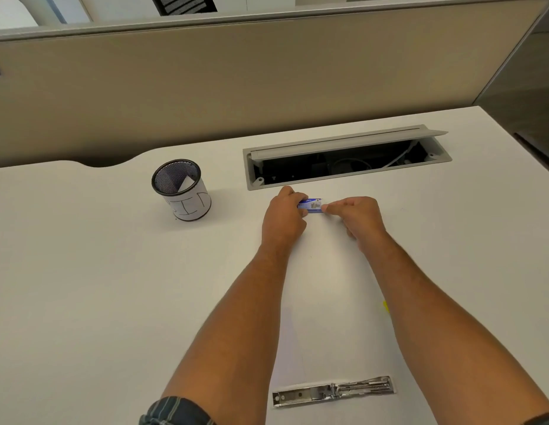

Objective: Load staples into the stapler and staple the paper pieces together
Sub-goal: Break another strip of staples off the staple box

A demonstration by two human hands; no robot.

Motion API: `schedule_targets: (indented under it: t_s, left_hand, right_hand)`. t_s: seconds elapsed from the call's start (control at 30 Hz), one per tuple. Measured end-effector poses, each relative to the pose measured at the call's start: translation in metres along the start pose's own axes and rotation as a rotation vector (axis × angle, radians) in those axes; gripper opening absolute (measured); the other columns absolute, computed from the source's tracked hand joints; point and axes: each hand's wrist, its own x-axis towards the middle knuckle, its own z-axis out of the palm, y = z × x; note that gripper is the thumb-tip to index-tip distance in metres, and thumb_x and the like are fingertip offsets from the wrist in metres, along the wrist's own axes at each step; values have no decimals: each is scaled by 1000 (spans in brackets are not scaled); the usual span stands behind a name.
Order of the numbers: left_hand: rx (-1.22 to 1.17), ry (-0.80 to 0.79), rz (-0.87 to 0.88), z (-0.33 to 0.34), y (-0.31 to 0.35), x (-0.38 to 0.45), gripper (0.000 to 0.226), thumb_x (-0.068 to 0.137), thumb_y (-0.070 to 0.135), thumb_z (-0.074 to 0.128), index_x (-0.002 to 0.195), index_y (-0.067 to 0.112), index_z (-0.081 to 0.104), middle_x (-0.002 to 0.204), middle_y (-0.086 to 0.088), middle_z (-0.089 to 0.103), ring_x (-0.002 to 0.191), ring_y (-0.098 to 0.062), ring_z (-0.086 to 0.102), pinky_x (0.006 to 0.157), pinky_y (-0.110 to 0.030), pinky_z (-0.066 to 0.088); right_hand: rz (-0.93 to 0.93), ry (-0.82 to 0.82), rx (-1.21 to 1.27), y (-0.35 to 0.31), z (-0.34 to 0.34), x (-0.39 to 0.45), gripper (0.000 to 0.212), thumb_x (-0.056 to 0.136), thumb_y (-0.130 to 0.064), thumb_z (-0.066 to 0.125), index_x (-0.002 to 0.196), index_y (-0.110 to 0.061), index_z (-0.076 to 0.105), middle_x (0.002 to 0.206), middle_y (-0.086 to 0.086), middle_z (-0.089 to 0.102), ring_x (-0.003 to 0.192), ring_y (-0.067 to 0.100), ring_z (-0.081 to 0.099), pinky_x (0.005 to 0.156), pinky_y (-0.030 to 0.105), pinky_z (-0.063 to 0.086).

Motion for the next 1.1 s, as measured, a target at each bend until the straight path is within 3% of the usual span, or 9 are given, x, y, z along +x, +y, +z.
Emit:
schedule_targets:
  t_s: [0.27, 0.43, 0.57, 0.83, 1.03, 1.1]
  left_hand:
    - [12, 3, -13, 1, 0, 1, 41, 90, 16, 74, 130, 13, 67, 117, -8, 64, 90, -12, 52, 78, -18, 43]
    - [-9, 29, -26, 2, 2, 0, 40, 90, 14, 74, 129, 13, 68, 115, -6, 64, 91, -13, 56, 79, -19, 46]
    - [-38, 38, -50, 2, 1, 0, 39, 89, 13, 75, 128, 13, 69, 114, -6, 64, 94, -15, 59, 80, -21, 50]
    - [-71, 52, -90, 2, 6, 0, 38, 90, 8, 73, 127, 14, 70, 118, -4, 62, 107, -22, 57, 91, -35, 56]
    - [-185, 35, -200, -8, 9, -1, 38, 91, 13, 74, 128, 17, 70, 122, -6, 52, 106, -20, 57, 90, -23, 51]
    - [-203, 19, -217, -11, 10, -2, 39, 91, 12, 73, 129, 17, 68, 124, -7, 50, 108, -22, 60, 94, -25, 53]
  right_hand:
    - [52, 70, -40, 3, 10, 11, 38, 82, -38, 83, 105, -8, 78, 79, 5, 65, 55, 15, 50, 49, 23, 38]
    - [13, 107, -14, 5, 16, 13, 31, 85, -33, 80, 101, -7, 79, 71, -2, 63, 61, 13, 55, 57, 27, 46]
    - [-87, 91, 5, 12, 16, 9, 22, 89, -27, 75, 97, -6, 80, 69, -4, 64, 58, 10, 54, 48, 20, 39]
    - [-220, -13, 33, 16, 12, 0, 19, 92, -20, 73, 101, -6, 81, 97, 10, 78, 78, 16, 64, 63, 22, 48]
    - [-232, -47, -27, 18, 11, -2, 26, 96, -24, 69, 115, -9, 78, 107, 8, 78, 83, 15, 63, 66, 20, 45]
    - [-231, -65, -48, 17, 10, -6, 26, 96, -24, 68, 117, -13, 77, 109, 5, 77, 81, 12, 63, 66, 20, 47]
